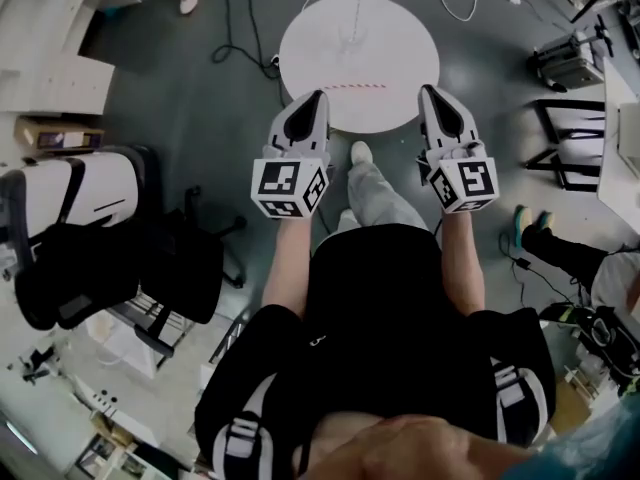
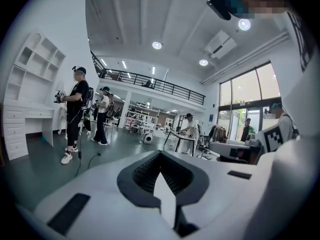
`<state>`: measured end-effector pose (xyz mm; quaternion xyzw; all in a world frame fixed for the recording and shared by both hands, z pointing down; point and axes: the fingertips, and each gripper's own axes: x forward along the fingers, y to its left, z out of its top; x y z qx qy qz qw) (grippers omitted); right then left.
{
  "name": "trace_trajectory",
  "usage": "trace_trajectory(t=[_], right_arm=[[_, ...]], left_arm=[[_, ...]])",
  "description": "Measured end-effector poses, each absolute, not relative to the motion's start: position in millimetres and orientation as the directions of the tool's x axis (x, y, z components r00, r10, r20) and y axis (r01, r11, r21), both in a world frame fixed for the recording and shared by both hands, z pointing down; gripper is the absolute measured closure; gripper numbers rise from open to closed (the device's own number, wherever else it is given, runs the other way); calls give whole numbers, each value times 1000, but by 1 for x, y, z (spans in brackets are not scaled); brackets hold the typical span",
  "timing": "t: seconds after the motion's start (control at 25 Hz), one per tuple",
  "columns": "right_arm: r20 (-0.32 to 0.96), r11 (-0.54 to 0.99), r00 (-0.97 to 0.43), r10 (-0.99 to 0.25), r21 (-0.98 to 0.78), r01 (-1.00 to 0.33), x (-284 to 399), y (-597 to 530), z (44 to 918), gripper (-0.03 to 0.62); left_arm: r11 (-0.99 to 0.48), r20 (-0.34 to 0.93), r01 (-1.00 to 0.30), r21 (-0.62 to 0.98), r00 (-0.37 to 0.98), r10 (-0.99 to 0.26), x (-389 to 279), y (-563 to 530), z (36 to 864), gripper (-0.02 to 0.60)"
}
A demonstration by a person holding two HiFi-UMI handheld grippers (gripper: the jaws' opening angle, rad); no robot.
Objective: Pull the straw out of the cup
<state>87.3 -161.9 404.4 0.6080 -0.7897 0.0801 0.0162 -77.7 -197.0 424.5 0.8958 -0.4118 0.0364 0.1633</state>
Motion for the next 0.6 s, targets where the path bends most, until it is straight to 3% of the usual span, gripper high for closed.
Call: trace_trajectory(t=[0.6], right_arm=[[149,263,-293,-945,-191,-946,102,-226,439,577]], left_arm=[[-618,321,-729,294,684,-655,-36,-278,481,574]])
